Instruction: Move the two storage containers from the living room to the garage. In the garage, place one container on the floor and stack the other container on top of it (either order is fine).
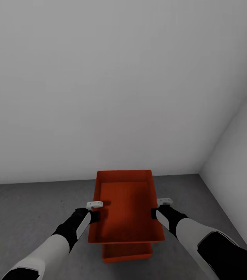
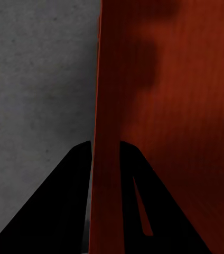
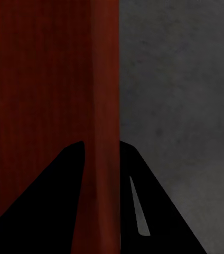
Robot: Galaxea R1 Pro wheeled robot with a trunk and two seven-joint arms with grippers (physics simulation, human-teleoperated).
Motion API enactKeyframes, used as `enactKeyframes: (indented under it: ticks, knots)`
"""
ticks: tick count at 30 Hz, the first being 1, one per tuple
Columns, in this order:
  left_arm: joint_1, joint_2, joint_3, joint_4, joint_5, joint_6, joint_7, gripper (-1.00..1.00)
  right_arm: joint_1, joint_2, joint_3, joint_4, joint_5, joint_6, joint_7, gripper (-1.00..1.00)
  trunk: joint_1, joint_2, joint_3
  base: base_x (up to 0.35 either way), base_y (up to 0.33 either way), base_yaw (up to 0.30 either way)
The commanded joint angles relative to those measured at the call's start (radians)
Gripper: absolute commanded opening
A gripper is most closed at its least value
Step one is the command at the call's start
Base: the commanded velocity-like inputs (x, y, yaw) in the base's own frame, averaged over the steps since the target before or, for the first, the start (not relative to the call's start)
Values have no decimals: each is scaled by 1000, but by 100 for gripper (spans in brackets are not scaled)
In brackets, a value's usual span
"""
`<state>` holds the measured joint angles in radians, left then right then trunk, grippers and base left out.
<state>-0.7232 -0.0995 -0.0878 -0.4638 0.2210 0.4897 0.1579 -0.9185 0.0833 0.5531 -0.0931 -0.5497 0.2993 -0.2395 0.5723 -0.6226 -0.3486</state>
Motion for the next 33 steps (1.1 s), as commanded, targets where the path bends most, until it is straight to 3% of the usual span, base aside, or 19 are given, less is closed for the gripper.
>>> enactKeyframes:
  ticks: [1,7,19,33]
  knots:
    - [-1,1,2,-3,-15,7,14,-100,0,-1,-1,-2,-2,6,-9,-100,0,-1,-1,2,1,179]
    - [-1,1,2,-3,-15,7,14,-100,0,-2,-1,-2,-3,-4,-9,-100,0,-1,-1,0,0,194]
    - [-1,1,2,-3,-15,7,14,-100,0,-2,-2,-2,-2,-8,-9,-100,0,-1,-2,0,0,15]
    - [-1,1,2,-3,-15,7,14,-100,0,-2,-2,-2,-2,-8,-9,-100,0,-1,-23,0,0,0]
